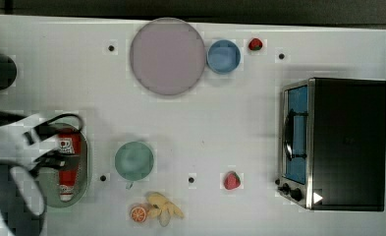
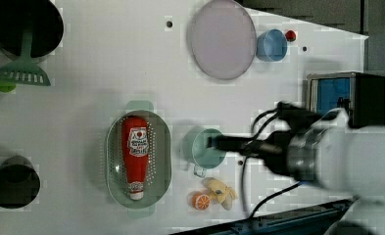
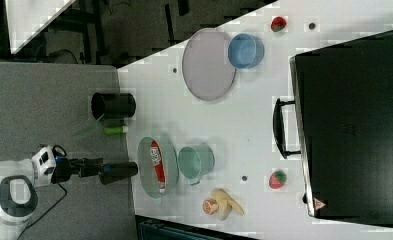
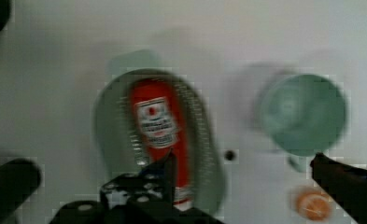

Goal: Pick ketchup from strainer and place it on the table

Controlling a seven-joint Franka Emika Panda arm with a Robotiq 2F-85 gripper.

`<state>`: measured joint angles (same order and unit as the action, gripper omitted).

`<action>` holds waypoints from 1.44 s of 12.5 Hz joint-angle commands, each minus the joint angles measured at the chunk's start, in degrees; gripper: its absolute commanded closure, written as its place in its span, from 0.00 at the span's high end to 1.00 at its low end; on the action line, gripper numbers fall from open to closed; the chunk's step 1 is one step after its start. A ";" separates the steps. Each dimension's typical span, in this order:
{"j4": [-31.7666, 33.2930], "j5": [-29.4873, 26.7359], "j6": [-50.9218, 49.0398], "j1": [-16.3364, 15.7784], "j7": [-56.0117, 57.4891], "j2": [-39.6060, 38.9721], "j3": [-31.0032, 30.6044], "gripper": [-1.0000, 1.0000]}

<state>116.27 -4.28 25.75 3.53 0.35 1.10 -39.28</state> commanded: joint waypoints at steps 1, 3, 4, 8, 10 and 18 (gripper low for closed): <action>3.23 0.48 7.83 -0.76 -3.05 -3.54 -3.09 1.00; 6.75 1.43 15.83 -0.90 -3.08 -7.16 -4.76 1.00; 8.24 3.13 20.14 -1.08 -3.13 -9.10 -4.97 1.00; 10.79 13.93 29.55 -1.53 -11.16 -18.00 -4.52 1.00; 10.64 19.14 31.63 -1.71 -15.28 -22.98 -4.36 1.00; 5.76 36.76 35.38 -4.77 -24.88 -36.75 -0.87 1.00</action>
<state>124.22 31.17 59.93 0.26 -19.16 -35.50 -40.45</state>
